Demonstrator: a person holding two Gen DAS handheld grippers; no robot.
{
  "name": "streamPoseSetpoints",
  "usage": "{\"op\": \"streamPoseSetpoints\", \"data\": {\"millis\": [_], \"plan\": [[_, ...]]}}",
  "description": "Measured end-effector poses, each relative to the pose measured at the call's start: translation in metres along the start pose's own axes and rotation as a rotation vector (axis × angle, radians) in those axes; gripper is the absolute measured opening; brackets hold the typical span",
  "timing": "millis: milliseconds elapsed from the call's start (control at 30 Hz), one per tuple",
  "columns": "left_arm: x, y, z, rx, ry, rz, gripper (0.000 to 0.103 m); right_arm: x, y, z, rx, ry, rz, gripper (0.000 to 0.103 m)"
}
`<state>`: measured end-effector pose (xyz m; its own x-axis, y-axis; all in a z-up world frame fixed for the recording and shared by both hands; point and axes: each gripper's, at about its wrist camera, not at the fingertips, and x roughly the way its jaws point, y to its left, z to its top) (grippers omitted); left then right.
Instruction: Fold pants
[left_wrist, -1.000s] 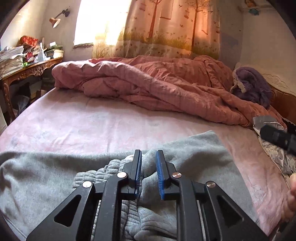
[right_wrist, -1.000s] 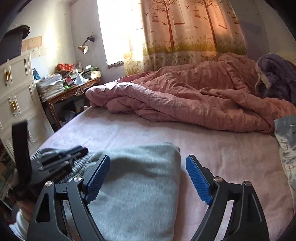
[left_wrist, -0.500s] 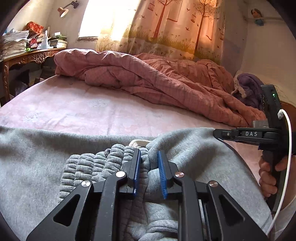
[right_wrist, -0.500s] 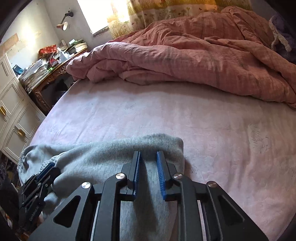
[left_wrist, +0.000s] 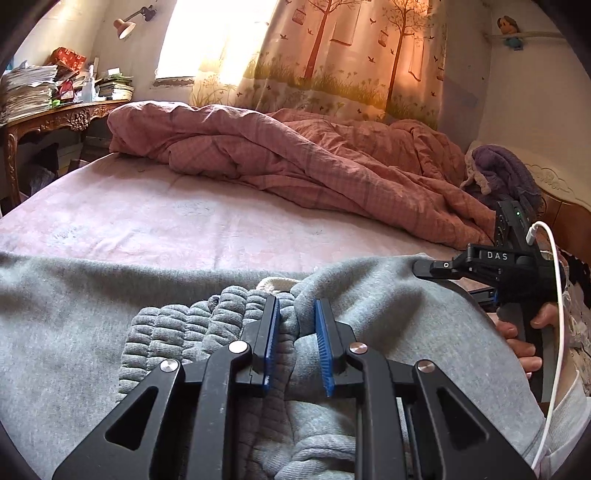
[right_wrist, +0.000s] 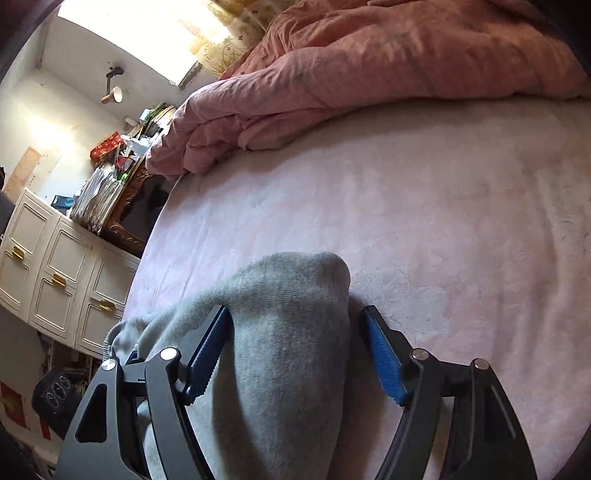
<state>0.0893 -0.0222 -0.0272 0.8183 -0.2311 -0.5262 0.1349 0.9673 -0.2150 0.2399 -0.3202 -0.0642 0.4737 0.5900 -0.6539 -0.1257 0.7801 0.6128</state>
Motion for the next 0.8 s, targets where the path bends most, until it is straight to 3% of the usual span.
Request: {"op": "streamPoseSetpoints", "data": {"millis": [133, 333, 367, 400, 433, 467, 500, 533, 700, 733, 800], "plan": [[0.001, -0.004, 0.000, 0.019, 0.003, 0.020, 0.019, 0.007, 0.011, -0.005, -0.122, -0.069, -0.115, 0.061], [-0.001, -0.004, -0.001, 0.021, -0.010, 0.018, 0.020, -0.025, 0.046, -0.007, -0.262, -0.229, -0.271, 0.061], [-0.001, -0.003, -0.002, 0.016, -0.013, 0.011, 0.020, -0.035, 0.051, -0.009, -0.266, -0.246, -0.285, 0.058], [-0.001, -0.001, -0.002, 0.010, -0.014, 0.002, 0.020, -0.044, 0.059, -0.011, -0.277, -0.247, -0.287, 0.048], [-0.001, 0.000, -0.001, 0.005, -0.013, -0.005, 0.021, -0.051, 0.067, -0.014, -0.286, -0.213, -0.284, 0.044], [-0.001, 0.000, -0.002, 0.004, -0.012, -0.007, 0.021, -0.052, 0.075, -0.017, -0.291, -0.177, -0.284, 0.033], [-0.001, 0.000, -0.001, 0.007, -0.011, -0.004, 0.021, -0.051, 0.084, -0.020, -0.301, -0.125, -0.277, 0.014], [-0.001, -0.001, -0.001, 0.011, -0.011, 0.001, 0.021, -0.046, 0.094, -0.025, -0.318, -0.080, -0.255, 0.007], [-0.001, -0.003, -0.002, 0.012, -0.013, 0.001, 0.021, -0.006, 0.137, -0.057, -0.358, 0.080, -0.069, 0.005], [-0.001, -0.003, -0.001, 0.012, -0.013, 0.002, 0.021, 0.002, 0.140, -0.057, -0.345, 0.101, -0.066, 0.005], [-0.001, -0.003, -0.002, 0.013, -0.011, 0.002, 0.021, 0.027, 0.137, -0.056, -0.298, 0.142, -0.139, 0.005]]}}
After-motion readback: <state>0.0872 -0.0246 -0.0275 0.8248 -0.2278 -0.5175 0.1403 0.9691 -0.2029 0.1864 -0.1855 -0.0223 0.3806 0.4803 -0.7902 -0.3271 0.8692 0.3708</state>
